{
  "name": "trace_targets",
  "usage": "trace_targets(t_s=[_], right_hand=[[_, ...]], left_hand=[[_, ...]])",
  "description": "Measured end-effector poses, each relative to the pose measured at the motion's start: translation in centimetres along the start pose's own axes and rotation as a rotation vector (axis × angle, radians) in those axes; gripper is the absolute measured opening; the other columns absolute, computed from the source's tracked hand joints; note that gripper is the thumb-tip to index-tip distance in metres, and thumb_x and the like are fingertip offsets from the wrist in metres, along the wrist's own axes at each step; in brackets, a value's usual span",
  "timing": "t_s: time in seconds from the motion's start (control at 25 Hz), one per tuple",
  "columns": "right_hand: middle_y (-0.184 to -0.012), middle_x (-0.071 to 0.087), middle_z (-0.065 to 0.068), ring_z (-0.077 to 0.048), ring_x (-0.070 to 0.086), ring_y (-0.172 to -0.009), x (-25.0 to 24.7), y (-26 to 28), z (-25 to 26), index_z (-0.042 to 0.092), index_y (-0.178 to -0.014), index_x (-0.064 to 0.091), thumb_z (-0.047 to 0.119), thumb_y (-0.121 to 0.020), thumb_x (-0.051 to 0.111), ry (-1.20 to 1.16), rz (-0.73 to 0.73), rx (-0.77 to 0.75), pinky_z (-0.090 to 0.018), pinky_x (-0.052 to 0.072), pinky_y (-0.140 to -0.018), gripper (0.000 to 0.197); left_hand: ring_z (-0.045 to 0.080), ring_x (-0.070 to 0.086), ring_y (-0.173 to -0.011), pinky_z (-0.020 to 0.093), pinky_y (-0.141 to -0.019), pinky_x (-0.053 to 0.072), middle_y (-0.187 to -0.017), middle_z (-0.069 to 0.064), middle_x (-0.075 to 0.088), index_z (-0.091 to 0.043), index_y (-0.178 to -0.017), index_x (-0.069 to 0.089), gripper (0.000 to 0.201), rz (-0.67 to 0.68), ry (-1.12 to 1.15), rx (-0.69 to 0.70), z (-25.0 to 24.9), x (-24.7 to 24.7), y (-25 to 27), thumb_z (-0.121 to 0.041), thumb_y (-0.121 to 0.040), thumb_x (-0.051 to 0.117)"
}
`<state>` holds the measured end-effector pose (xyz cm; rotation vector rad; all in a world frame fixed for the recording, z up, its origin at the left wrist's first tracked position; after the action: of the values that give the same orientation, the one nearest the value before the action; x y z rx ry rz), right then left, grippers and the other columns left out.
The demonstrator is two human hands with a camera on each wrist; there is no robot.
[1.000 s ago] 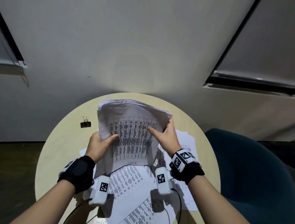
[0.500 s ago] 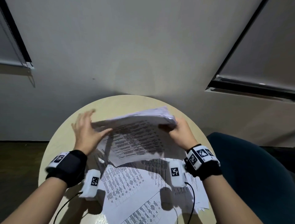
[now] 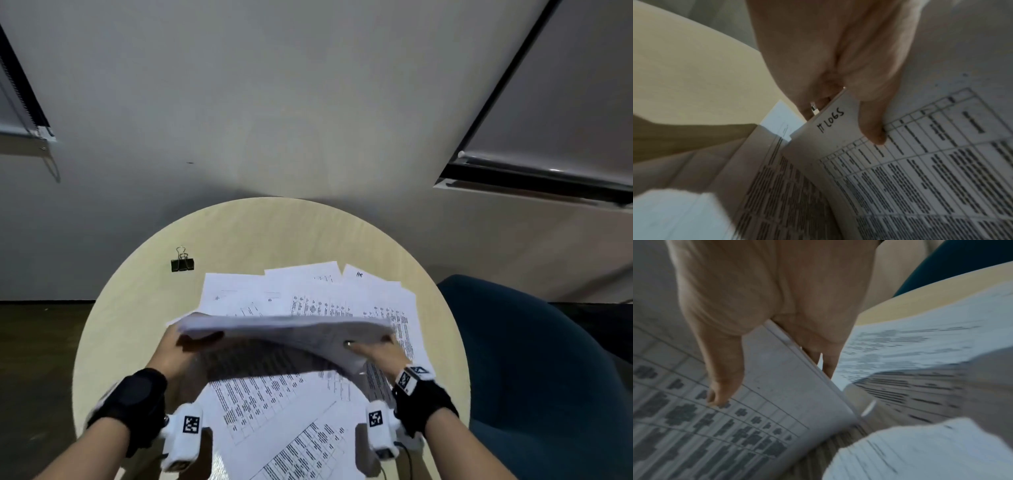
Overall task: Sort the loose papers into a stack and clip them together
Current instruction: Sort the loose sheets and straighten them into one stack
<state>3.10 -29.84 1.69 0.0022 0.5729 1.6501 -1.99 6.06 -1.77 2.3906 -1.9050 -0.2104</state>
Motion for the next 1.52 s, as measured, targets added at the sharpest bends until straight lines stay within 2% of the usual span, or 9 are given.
trace_targets(t_s=[0.12, 0.24, 0.4, 0.52, 0.68, 0.8, 1.08, 1.28, 1.52], right_hand=[[-0.087, 0.076, 0.0, -0.021, 0.071, -0.094, 0.1, 0.2, -2.2, 0.011, -0.094, 0.075, 0.002, -0.068, 0.083, -0.032, -0.09, 0.06, -0.03, 0.057, -0.08, 0.029], [-0.097, 0.075, -0.013, -0.013, 0.072, -0.081, 0.0, 0.5, 0.4, 0.008, -0.094, 0.073, -0.006, -0.073, 0.075, -0.155, -0.154, -0.023, -0.019, 0.055, -0.069, 0.026], [-0.096, 0.073, -0.005, -0.009, 0.064, -0.076, 1.4, 1.3, 2.8, 0.003, -0.109, 0.06, 0.002, -0.078, 0.074, -0.229, -0.241, -0.028, -0.014, 0.047, -0.061, 0.034], [-0.081, 0.07, -0.001, -0.012, 0.066, -0.071, 1.6, 1.3, 3.2, 0.013, -0.096, 0.06, -0.005, -0.079, 0.072, -0.327, -0.299, -0.086, -0.01, 0.05, -0.055, 0.027], [-0.098, 0.068, -0.006, -0.013, 0.07, -0.084, 1.5, 1.1, 3.2, -0.003, -0.116, 0.058, -0.004, -0.075, 0.075, -0.304, -0.204, -0.14, -0.021, 0.054, -0.071, 0.044], [-0.114, 0.055, -0.001, -0.013, 0.06, -0.095, 1.9, 1.1, 2.0, 0.003, -0.123, 0.048, 0.0, -0.075, 0.077, -0.241, -0.133, -0.091, -0.029, 0.05, -0.091, 0.056], [-0.114, 0.062, -0.025, -0.042, 0.058, -0.11, 3.7, -0.2, 3.6, 0.003, -0.107, 0.056, 0.029, -0.06, 0.087, -0.235, -0.196, -0.102, -0.053, 0.048, -0.098, 0.062], [-0.113, 0.067, -0.014, -0.03, 0.064, -0.106, 4.0, -0.9, 0.7, 0.002, -0.115, 0.06, 0.015, -0.075, 0.08, -0.162, -0.25, 0.0, -0.045, 0.052, -0.093, 0.046], [-0.097, 0.07, -0.013, -0.015, 0.068, -0.077, 2.5, -0.7, 1.0, -0.005, -0.107, 0.064, 0.008, -0.077, 0.078, -0.196, -0.305, -0.039, -0.028, 0.055, -0.075, 0.035]], left_hand=[[0.012, 0.065, -0.073, 0.021, -0.066, 0.051, -0.076, -0.003, 0.072, -0.005, -0.089, 0.063, 0.024, 0.019, 0.054, -0.007, -0.5, 0.9, 0.1, -0.001, -0.068, 0.073], [0.028, 0.067, -0.092, 0.039, -0.082, 0.054, -0.101, 0.012, 0.072, -0.005, -0.109, 0.062, 0.026, -0.073, 0.017, -0.07, -1.0, 1.1, -1.9, -0.004, -0.084, 0.069], [0.03, 0.066, -0.101, 0.043, -0.084, 0.053, -0.108, 0.011, 0.07, -0.011, -0.115, 0.061, 0.027, -0.078, -0.01, -0.102, -0.9, 1.8, -2.1, -0.01, -0.089, 0.064], [0.028, 0.065, -0.107, 0.048, -0.097, 0.049, -0.111, 0.006, 0.07, -0.014, -0.117, 0.061, 0.028, -0.08, 0.02, -0.076, -1.5, 1.7, -1.6, -0.012, -0.089, 0.064], [0.02, 0.061, -0.113, 0.04, -0.102, 0.044, -0.123, 0.002, 0.065, -0.02, -0.125, 0.052, 0.05, -0.077, 0.075, -0.026, -2.5, 0.3, -1.5, -0.015, -0.08, 0.074], [0.019, 0.061, -0.114, 0.042, -0.101, 0.045, -0.126, 0.0, 0.063, -0.02, -0.131, 0.048, 0.077, -0.048, 0.083, -0.074, -1.7, -0.6, -1.5, -0.029, -0.064, 0.086], [0.025, 0.061, -0.112, 0.045, -0.101, 0.046, -0.126, 0.008, 0.061, -0.011, -0.131, 0.047, 0.057, -0.041, 0.096, -0.033, -2.6, 1.1, -2.1, -0.005, -0.08, 0.073], [0.032, 0.064, -0.107, 0.05, -0.101, 0.046, -0.117, 0.017, 0.066, -0.007, -0.117, 0.06, 0.036, -0.077, 0.04, -0.114, -0.1, 1.3, -1.8, -0.003, -0.082, 0.07], [0.026, 0.062, -0.1, 0.041, -0.099, 0.047, -0.107, 0.011, 0.068, 0.0, -0.119, 0.059, 0.044, -0.061, 0.075, -0.068, -1.9, 1.0, -1.6, 0.007, -0.077, 0.071]])
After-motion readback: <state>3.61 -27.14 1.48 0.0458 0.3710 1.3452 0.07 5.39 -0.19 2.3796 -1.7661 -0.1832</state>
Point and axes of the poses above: each hand's wrist, its own y-axis away from the middle knuckle, its own x-axis out of the palm, z = x × y, the point moved 2 cm from there along -y, towards the middle knuckle
